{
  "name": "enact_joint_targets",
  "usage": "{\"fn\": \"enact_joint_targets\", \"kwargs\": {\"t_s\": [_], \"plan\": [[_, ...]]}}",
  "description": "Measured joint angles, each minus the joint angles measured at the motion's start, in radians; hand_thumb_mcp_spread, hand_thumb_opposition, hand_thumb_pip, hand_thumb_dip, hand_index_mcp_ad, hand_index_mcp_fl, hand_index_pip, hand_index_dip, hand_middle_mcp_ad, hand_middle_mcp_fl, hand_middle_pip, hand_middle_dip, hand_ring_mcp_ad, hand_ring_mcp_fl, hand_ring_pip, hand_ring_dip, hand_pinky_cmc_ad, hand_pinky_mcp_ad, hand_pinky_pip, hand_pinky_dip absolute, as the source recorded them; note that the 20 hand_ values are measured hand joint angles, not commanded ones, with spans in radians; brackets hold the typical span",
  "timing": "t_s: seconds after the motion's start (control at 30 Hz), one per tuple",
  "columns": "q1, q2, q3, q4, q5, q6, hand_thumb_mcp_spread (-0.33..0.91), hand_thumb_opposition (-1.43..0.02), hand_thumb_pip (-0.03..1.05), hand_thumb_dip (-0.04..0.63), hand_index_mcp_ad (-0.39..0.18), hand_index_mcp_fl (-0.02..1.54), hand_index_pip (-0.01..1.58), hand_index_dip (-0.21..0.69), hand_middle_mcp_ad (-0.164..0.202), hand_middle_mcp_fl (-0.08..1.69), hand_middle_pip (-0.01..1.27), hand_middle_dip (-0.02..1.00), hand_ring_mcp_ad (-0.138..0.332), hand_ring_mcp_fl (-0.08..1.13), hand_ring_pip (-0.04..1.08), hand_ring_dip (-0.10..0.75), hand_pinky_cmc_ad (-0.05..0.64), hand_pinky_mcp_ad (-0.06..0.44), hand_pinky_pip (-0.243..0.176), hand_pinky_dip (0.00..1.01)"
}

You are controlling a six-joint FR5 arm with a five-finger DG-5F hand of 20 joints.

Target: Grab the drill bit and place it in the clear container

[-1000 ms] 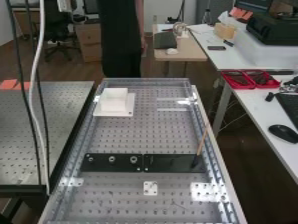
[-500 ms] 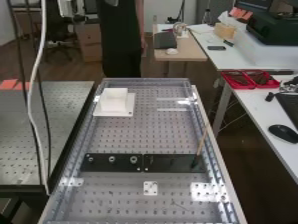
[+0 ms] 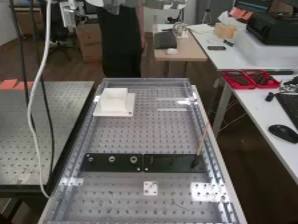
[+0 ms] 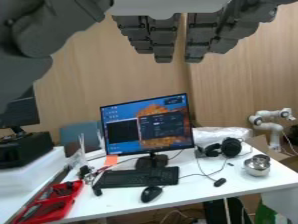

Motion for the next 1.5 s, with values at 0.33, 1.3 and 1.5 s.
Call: {"fn": "enact_joint_targets", "kwargs": {"t_s": [0.33, 1.3, 1.5], "plan": [[-0.010, -0.030, -0.042, 0.045, 0.012, 0.043, 0.12, -0.61, 0.24, 0.009, 0.089, 0.00, 0.05, 0.010, 0.093, 0.01, 0.11, 0.03, 0.152, 0.06, 0.08, -0.049, 0.126, 0.075, -0.099, 0.12], [-0.050, -0.242, -0.203, 0.344, 0.245, 0.330, 0.28, -0.71, 0.45, 0.044, 0.056, 0.20, 0.06, 0.367, 0.089, 0.01, 0.11, 0.03, 0.152, 0.05, 0.09, -0.049, 0.110, 0.075, -0.106, 0.12], [-0.049, -0.281, -0.219, 0.410, 0.306, 0.377, 0.30, -0.74, 0.48, 0.099, 0.044, 0.22, 0.06, 0.459, 0.087, 0.01, 0.11, 0.05, 0.152, 0.05, 0.09, -0.049, 0.108, 0.075, -0.106, 0.12]]}}
